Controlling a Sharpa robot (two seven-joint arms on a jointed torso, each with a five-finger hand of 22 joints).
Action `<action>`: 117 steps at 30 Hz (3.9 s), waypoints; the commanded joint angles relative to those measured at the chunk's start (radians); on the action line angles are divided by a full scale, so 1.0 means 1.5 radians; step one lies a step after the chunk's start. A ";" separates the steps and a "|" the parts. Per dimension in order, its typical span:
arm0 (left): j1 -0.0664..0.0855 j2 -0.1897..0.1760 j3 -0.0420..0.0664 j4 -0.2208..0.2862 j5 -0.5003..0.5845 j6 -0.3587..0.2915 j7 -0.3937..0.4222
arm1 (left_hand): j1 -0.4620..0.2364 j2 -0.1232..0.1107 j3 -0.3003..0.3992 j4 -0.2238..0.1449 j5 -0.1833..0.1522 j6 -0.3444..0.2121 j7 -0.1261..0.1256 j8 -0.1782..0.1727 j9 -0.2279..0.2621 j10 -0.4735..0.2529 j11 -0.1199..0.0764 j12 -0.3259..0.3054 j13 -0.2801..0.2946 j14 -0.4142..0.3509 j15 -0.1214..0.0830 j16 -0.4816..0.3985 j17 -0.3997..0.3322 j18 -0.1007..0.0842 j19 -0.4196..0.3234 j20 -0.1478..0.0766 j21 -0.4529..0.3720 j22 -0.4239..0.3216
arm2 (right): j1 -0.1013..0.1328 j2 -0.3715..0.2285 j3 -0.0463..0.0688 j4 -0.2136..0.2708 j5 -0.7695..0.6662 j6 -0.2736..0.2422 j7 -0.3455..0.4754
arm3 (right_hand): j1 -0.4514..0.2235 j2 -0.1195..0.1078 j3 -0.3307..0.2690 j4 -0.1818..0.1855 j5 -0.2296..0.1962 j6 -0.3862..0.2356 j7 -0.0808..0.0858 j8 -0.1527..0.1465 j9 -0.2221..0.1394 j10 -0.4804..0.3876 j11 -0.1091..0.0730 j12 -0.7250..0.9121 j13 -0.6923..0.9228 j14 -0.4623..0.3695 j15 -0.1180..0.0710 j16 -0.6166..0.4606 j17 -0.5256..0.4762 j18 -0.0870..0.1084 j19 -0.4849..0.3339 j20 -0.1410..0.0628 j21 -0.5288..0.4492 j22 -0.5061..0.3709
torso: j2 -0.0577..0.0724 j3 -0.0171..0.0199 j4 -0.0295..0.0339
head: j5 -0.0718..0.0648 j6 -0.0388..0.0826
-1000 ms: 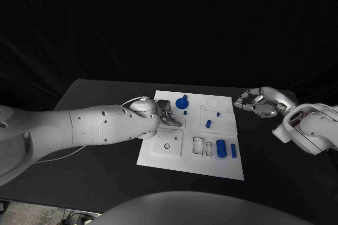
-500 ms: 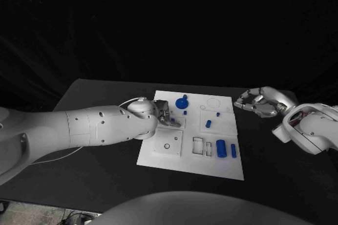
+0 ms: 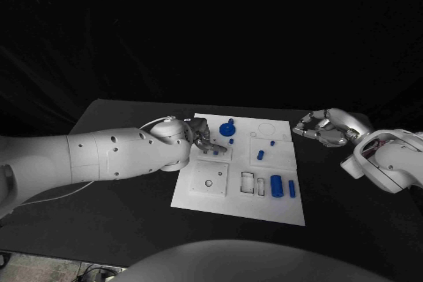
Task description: Assemble the parts on the task board
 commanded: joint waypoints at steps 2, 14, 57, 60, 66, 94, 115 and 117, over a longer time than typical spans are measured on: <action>0.042 -0.019 0.003 0.028 0.053 -0.025 0.020 | -0.004 0.008 -0.020 0.000 -0.004 0.001 -0.005 0.007 0.004 0.069 0.002 -0.002 0.175 0.070 0.003 0.002 0.175 -0.006 0.032 0.001 0.012 0.136 | 0.000 -0.001 0.000 0.001 0.001 -0.003 0.011 | -0.003 -0.003 -0.003 0.002 -0.001 -0.002 0.001 -0.001 0.000 0.070 -0.003 -0.004 0.174 0.068 -0.001 0.002 0.176 0.012 -0.003 0.000 -0.004 0.097 | 0.000 0.0001 -0.0007 | -0.002 0.000; 0.124 -0.043 0.003 0.017 0.198 0.094 -0.023 | 0.082 0.083 0.002 -0.003 0.093 0.035 -0.017 0.018 -0.006 0.069 -0.008 -0.002 0.175 0.070 -0.005 0.002 0.175 -0.019 0.067 -0.005 0.051 0.171 | 0.000 -0.002 0.000 0.000 0.006 -0.002 0.013 | -0.018 0.003 -0.009 0.005 -0.002 -0.001 0.002 -0.002 -0.001 0.070 -0.002 -0.004 0.174 0.068 0.000 0.002 0.176 0.011 -0.001 0.001 -0.004 0.098 | 0.000 -0.0001 0.0003 | -0.007 0.000; 0.082 0.103 -0.006 -0.124 0.144 0.362 -0.060 | 0.081 0.104 0.034 -0.003 0.050 0.119 -0.010 -0.110 -0.154 0.069 -0.001 -0.002 0.175 0.070 0.001 0.002 0.175 -0.016 0.060 0.001 0.041 0.166 | 0.000 0.004 0.000 0.004 0.006 0.014 0.005 | -0.020 0.010 -0.008 0.003 0.008 0.006 0.000 0.000 -0.001 0.070 -0.001 -0.004 0.174 0.068 0.000 0.002 0.176 0.011 0.002 0.001 -0.002 0.099 | 0.000 0.0000 -0.0003 | -0.002 0.000; 0.079 0.108 -0.006 -0.130 0.134 0.364 -0.062 | 0.080 0.104 0.035 -0.004 0.053 0.116 -0.010 -0.113 -0.155 0.069 -0.001 -0.002 0.175 0.070 0.001 0.002 0.175 -0.015 0.059 0.001 0.040 0.165 | 0.000 0.003 0.000 0.004 0.006 0.015 0.006 | -0.020 0.010 -0.008 0.003 0.008 0.006 0.000 0.001 -0.001 0.070 -0.001 -0.004 0.174 0.068 0.001 0.002 0.176 0.011 0.002 0.001 -0.002 0.099 | 0.000 0.0000 0.0001 | -0.002 0.000; 0.074 0.112 -0.006 -0.134 0.127 0.357 -0.061 | 0.081 0.104 0.037 -0.004 0.056 0.114 -0.009 -0.115 -0.155 0.069 -0.001 -0.002 0.175 0.070 0.001 0.002 0.175 -0.015 0.058 0.000 0.038 0.164 | 0.000 0.003 0.000 0.005 0.006 0.015 0.005 | -0.020 0.010 -0.008 0.003 0.008 0.006 0.000 0.001 -0.001 0.070 -0.001 -0.004 0.174 0.068 0.001 0.002 0.176 0.011 0.002 0.001 -0.002 0.099 | 0.000 0.0001 0.0008 | -0.002 0.000; 0.049 0.143 -0.005 -0.180 0.150 0.311 -0.051 | 0.089 0.103 0.049 -0.004 0.084 0.099 -0.005 -0.127 -0.155 0.069 0.002 -0.002 0.175 0.070 0.003 0.002 0.175 -0.012 0.050 0.001 0.027 0.158 | 0.000 0.004 0.000 0.005 0.006 0.022 -0.001 | -0.020 0.011 -0.008 0.003 0.011 0.008 0.000 0.000 -0.001 0.070 -0.001 -0.004 0.174 0.068 0.001 0.002 0.176 0.011 0.002 0.002 -0.003 0.099 | 0.000 0.0001 0.0003 | 0.002 0.000; 0.041 0.158 -0.004 -0.199 0.179 0.306 -0.038 | 0.132 0.099 0.076 -0.009 0.176 0.102 -0.010 -0.119 -0.134 0.069 -0.001 -0.002 0.175 0.070 0.001 0.002 0.175 -0.012 0.050 0.001 0.026 0.158 | 0.000 0.005 0.000 0.005 0.006 0.022 0.001 | -0.020 0.012 -0.008 0.003 0.013 0.007 0.000 0.000 -0.002 0.070 -0.001 -0.004 0.174 0.068 0.001 0.002 0.176 0.011 0.002 0.002 -0.002 0.100 | 0.000 0.0002 0.0004 | 0.000 0.000; 0.040 0.159 -0.004 -0.200 0.180 0.307 -0.038 | 0.138 0.097 0.080 -0.010 0.181 0.105 -0.012 -0.115 -0.129 0.069 -0.002 -0.002 0.175 0.070 0.000 0.002 0.175 -0.012 0.050 0.000 0.026 0.158 | 0.000 0.005 0.000 0.005 0.006 0.021 0.001 | -0.020 0.012 -0.008 0.003 0.013 0.007 0.000 0.000 -0.002 0.070 -0.001 -0.004 0.174 0.068 0.001 0.002 0.176 0.010 0.003 0.002 -0.002 0.100 | 0.000 0.0003 0.0003 | 0.000 0.000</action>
